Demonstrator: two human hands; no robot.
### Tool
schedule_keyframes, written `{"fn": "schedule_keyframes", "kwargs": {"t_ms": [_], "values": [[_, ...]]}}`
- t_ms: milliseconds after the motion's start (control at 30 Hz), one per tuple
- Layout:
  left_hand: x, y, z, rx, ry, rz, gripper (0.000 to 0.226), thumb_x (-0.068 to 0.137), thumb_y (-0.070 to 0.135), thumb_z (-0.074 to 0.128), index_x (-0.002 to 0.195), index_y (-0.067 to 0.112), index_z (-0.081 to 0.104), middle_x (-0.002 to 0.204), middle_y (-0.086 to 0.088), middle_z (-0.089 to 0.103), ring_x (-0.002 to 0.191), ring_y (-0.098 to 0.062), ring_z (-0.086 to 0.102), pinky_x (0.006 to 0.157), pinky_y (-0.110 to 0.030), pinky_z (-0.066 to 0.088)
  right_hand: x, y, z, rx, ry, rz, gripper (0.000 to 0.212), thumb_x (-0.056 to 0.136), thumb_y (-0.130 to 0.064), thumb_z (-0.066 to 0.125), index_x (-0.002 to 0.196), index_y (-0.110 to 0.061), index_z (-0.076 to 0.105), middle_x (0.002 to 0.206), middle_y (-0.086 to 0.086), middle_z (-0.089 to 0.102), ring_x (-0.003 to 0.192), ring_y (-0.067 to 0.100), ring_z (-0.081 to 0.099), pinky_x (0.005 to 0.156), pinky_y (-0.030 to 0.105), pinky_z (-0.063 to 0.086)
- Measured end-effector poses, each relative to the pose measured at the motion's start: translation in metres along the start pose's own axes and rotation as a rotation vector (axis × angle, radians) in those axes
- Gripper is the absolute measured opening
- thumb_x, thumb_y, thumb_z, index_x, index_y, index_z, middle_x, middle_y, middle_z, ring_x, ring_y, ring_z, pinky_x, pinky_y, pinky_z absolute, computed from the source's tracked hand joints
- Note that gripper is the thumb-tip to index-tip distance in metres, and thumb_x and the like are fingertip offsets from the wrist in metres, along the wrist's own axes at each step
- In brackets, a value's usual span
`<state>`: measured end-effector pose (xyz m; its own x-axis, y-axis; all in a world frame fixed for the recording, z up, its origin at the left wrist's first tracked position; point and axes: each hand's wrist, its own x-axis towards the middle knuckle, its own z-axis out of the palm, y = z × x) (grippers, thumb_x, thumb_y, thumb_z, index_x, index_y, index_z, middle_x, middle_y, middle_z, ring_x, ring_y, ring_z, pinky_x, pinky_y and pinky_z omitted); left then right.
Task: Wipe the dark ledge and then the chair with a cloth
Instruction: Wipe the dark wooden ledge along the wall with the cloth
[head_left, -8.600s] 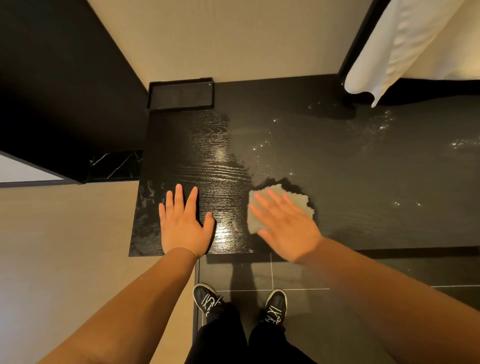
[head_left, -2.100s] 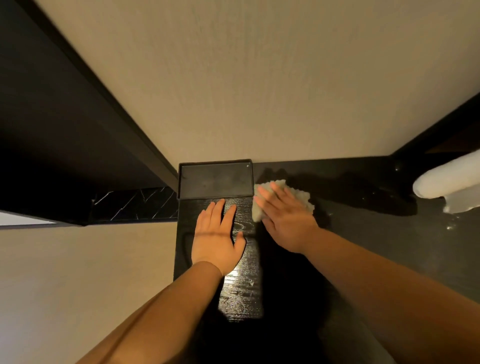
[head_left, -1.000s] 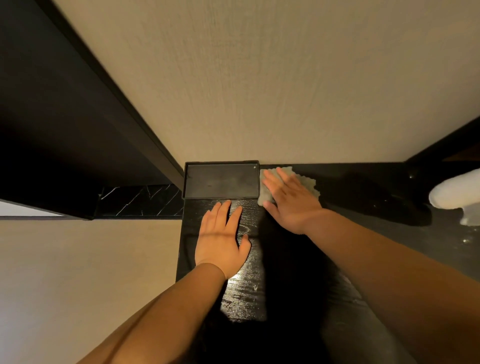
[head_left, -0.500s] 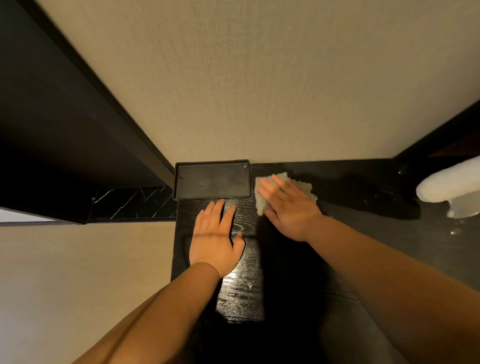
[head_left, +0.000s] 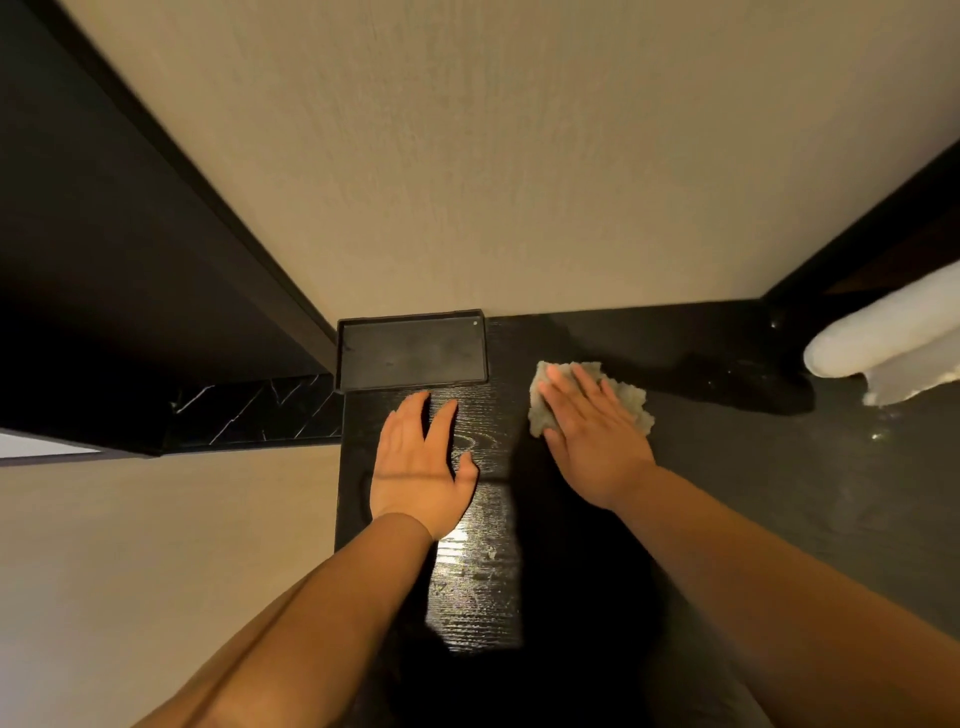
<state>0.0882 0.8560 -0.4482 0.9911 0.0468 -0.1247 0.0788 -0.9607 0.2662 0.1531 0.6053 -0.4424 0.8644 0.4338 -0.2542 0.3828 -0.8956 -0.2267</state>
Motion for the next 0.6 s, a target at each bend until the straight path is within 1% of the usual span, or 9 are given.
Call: {"fn": "schedule_keyframes", "kwargs": {"t_ms": [67,100,167,233,300,367,433,500,600], "values": [[-0.002,0.0,-0.001,-0.003,0.013,-0.015,0.071,0.093,0.049,0.055,0.158,0.024,0.04,0.168,-0.011,0.015,0.155,-0.033,0.019,0.13,-0.05,0.018,-0.004,-0.02,0.002,0.011,0.022,0.076,0.068,0.101,-0.045,0.018,0.164,-0.02,0.012,0.172,0.0,0.004,0.158,0.026,-0.007,0.128,0.049,0.005],[-0.003,0.0,-0.001,-0.005,0.027,-0.019,0.071,0.092,0.047,0.057,0.157,0.024,0.041,0.17,-0.013,0.012,0.156,-0.034,0.016,0.129,-0.051,0.02,-0.008,-0.03,0.005,0.006,0.026,0.068,0.068,0.101,-0.045,0.019,0.163,-0.019,0.014,0.172,0.0,0.006,0.158,0.028,-0.004,0.128,0.05,0.007],[-0.002,0.0,0.0,0.004,0.025,-0.03,0.071,0.092,0.047,0.053,0.157,0.024,0.041,0.173,-0.014,0.002,0.159,-0.038,0.009,0.13,-0.052,0.015,-0.02,-0.039,0.01,-0.014,-0.004,-0.022,0.066,0.103,-0.043,0.021,0.163,-0.02,0.014,0.172,-0.001,0.006,0.158,0.029,-0.002,0.128,0.05,0.008],[0.001,0.001,0.001,0.032,-0.018,-0.052,0.073,0.091,0.05,0.045,0.159,0.026,0.036,0.174,-0.014,-0.009,0.16,-0.04,-0.001,0.131,-0.051,0.005,-0.031,-0.03,0.013,-0.042,-0.021,-0.126,0.063,0.106,-0.042,0.023,0.164,-0.021,0.013,0.172,-0.003,0.005,0.159,0.026,-0.004,0.128,0.048,0.004],[0.002,0.003,0.001,0.052,-0.049,-0.067,0.074,0.091,0.052,0.039,0.161,0.028,0.033,0.174,-0.014,-0.013,0.161,-0.039,-0.004,0.131,-0.051,0.002,-0.038,-0.015,0.013,-0.044,-0.019,-0.162,0.061,0.107,-0.043,0.024,0.164,-0.022,0.014,0.172,-0.005,0.006,0.159,0.024,-0.004,0.128,0.045,0.003],[0.001,0.004,-0.001,0.051,-0.063,-0.068,0.075,0.091,0.052,0.038,0.161,0.027,0.032,0.175,-0.013,-0.012,0.161,-0.038,-0.005,0.131,-0.051,0.002,-0.043,-0.002,0.013,-0.031,-0.003,-0.103,0.06,0.108,-0.044,0.024,0.164,-0.025,0.013,0.172,-0.007,0.006,0.158,0.021,-0.006,0.128,0.045,0.005],[0.002,0.005,-0.003,0.054,-0.07,-0.056,0.075,0.091,0.051,0.037,0.161,0.026,0.033,0.176,-0.01,-0.01,0.161,-0.038,-0.005,0.131,-0.052,0.003,-0.045,0.009,0.009,0.015,0.036,0.016,0.061,0.107,-0.044,0.025,0.164,-0.027,0.01,0.172,-0.009,0.003,0.158,0.016,-0.01,0.128,0.044,0.005],[0.004,0.006,-0.004,0.079,-0.086,-0.029,0.075,0.091,0.05,0.035,0.162,0.024,0.032,0.177,-0.004,-0.007,0.161,-0.039,-0.004,0.131,-0.054,0.003,-0.044,0.015,0.006,0.071,0.056,0.121,0.063,0.105,-0.044,0.026,0.164,-0.028,0.009,0.172,-0.01,0.0,0.157,0.014,-0.013,0.129,0.043,0.002],[0.004,0.006,-0.003,0.123,-0.1,-0.007,0.076,0.092,0.05,0.031,0.164,0.024,0.029,0.177,0.003,-0.007,0.161,-0.038,-0.004,0.131,-0.055,0.002,-0.041,0.007,0.008,0.065,0.054,0.187,0.064,0.105,-0.045,0.021,0.164,-0.026,0.007,0.172,-0.009,-0.003,0.157,0.017,-0.015,0.128,0.043,-0.004]]}}
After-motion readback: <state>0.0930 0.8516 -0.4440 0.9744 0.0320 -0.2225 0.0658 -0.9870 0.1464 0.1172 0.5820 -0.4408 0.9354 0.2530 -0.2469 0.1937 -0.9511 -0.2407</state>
